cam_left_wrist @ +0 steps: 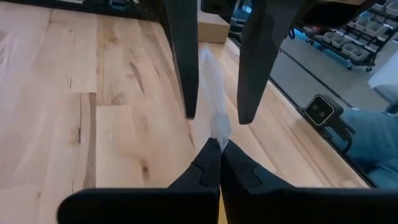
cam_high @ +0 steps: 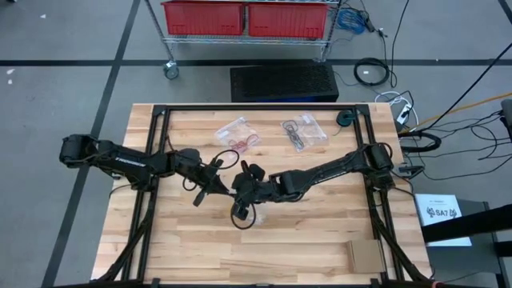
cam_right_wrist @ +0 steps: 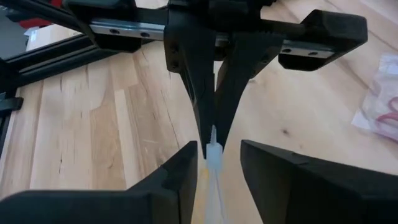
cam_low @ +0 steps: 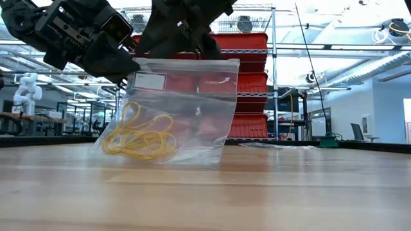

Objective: Sort rubber bands
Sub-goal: Close the transparent zip bag

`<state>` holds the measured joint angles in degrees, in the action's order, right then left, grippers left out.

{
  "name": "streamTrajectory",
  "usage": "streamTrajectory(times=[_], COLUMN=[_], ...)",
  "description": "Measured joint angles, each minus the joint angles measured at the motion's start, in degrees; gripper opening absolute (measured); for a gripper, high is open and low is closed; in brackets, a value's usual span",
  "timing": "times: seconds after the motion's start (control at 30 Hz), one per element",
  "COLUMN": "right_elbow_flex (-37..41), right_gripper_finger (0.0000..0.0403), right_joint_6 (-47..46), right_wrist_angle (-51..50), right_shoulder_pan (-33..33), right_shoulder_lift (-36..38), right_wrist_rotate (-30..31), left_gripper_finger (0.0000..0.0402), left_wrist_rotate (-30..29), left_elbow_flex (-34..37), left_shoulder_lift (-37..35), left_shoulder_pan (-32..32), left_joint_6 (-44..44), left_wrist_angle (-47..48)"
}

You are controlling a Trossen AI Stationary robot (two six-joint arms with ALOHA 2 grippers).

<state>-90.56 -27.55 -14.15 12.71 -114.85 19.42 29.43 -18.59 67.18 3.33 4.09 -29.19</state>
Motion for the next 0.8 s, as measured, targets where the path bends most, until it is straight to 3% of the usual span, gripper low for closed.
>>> streamTrajectory(times=[0.33, 0.6, 0.8], right_elbow_flex=[0.0, 0.0, 0.0], right_gripper_finger=[0.0106, 0.0013, 0.0014], right_joint_6=[0.6, 2.7, 1.9], right_wrist_angle=[-0.8, -0.8, -1.1], right_shoulder_pan=[-0.1, 0.2, 0.3], right_shoulder_lift=[-1.1, -1.1, -1.1], right_wrist_rotate=[-0.1, 1.7, 1.6], left_gripper_finger=[0.0000, 0.0000, 0.0000], left_wrist_rotate=[-0.9, -1.2, -1.2], left_elbow_flex=[-0.6, -0.8, -0.9], left_shoulder_lift=[0.0, 0.0, 0.0], left_shoulder_pan=[0.0, 0.0, 0.0], left_joint_6=[0.1, 0.1, 0.1], left_wrist_angle=[0.1, 0.5, 1.1])
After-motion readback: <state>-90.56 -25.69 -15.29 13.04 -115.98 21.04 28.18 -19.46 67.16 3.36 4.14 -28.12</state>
